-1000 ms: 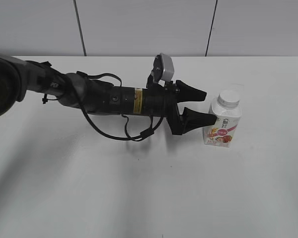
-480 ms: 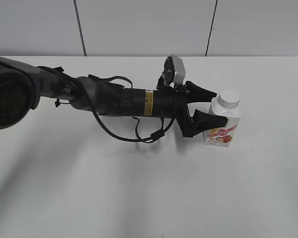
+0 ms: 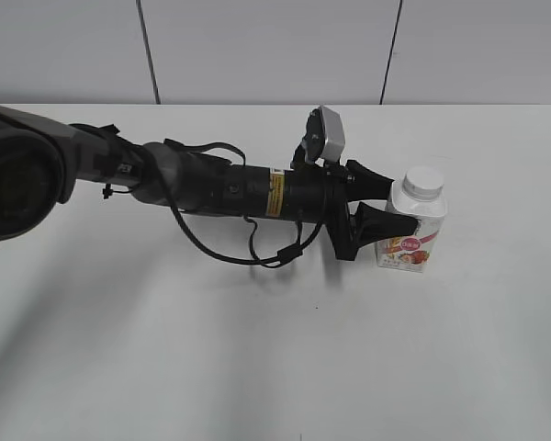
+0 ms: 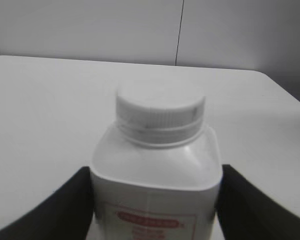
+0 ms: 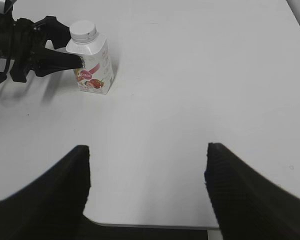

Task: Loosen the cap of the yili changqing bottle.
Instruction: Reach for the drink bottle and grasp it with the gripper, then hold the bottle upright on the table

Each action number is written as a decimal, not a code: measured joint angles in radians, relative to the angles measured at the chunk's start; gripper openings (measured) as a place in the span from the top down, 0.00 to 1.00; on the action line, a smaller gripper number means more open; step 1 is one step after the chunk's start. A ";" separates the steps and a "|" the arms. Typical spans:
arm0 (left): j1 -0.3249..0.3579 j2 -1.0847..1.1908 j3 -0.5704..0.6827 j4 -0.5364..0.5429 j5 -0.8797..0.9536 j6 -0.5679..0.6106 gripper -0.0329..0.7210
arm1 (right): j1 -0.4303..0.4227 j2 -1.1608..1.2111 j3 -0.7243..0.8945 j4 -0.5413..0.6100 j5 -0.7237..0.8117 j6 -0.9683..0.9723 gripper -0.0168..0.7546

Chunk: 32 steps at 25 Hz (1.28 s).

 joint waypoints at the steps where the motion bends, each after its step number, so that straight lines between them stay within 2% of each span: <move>1: 0.000 0.000 -0.001 0.003 0.000 0.000 0.39 | 0.000 0.000 0.000 0.000 0.000 0.000 0.24; 9: 0.029 0.000 -0.004 0.101 -0.079 -0.008 0.39 | 0.000 0.000 0.000 0.000 0.000 0.000 0.24; 19: 0.188 -0.001 -0.003 0.222 -0.170 -0.128 0.39 | 0.000 0.000 0.000 0.000 0.000 0.000 0.24; 27: 0.210 -0.041 -0.003 0.360 -0.173 -0.218 0.39 | 0.000 0.000 0.000 0.000 0.000 0.000 0.24; 32: 0.219 -0.048 -0.003 0.377 -0.172 -0.255 0.39 | 0.000 0.000 0.000 0.000 0.000 0.000 0.24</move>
